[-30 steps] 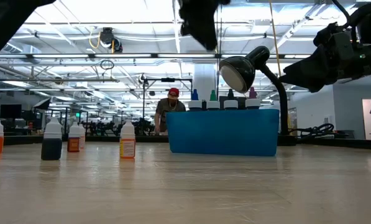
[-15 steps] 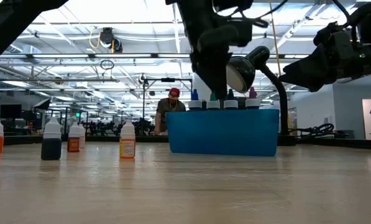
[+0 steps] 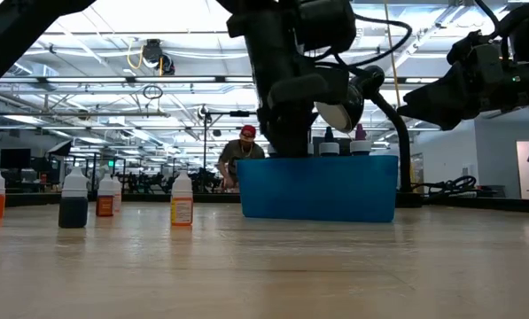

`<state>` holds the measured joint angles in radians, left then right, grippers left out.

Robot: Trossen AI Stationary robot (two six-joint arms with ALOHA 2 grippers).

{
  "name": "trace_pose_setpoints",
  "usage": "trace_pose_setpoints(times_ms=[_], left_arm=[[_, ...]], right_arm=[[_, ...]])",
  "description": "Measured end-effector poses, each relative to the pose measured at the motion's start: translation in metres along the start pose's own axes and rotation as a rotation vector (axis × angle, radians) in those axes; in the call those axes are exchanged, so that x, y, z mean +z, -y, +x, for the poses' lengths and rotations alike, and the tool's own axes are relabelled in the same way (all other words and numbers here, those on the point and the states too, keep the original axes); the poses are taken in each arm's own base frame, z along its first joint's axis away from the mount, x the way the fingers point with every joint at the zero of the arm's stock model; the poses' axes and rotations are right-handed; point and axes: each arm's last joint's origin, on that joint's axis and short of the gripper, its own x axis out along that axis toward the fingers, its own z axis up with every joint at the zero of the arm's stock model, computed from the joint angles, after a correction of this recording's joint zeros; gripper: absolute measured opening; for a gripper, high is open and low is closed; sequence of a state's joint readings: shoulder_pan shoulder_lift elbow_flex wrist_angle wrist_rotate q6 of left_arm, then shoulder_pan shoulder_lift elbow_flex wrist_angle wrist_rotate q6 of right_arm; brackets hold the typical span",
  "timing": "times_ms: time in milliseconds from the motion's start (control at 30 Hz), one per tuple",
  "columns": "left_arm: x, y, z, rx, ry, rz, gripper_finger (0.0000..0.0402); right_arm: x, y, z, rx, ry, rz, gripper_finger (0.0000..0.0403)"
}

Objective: Pick & Place food coloring
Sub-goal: Put the small blue food coloring bottle into the blue container

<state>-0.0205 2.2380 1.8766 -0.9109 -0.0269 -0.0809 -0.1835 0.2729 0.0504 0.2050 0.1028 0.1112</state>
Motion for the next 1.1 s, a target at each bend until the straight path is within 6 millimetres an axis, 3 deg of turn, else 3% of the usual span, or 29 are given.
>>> trace_pose_setpoints(times_ms=[933,1100], left_arm=[[-0.0047,0.0047,0.0068,-0.04,-0.013,-0.018,0.0065],[-0.004,0.0049,-0.0018,-0.049,-0.06,0.005,0.0065]], right_arm=[[0.0,0.0,0.0,0.0,0.0,0.0,0.0224],[0.0,0.0,0.0,0.0,0.0,0.0,0.0224]])
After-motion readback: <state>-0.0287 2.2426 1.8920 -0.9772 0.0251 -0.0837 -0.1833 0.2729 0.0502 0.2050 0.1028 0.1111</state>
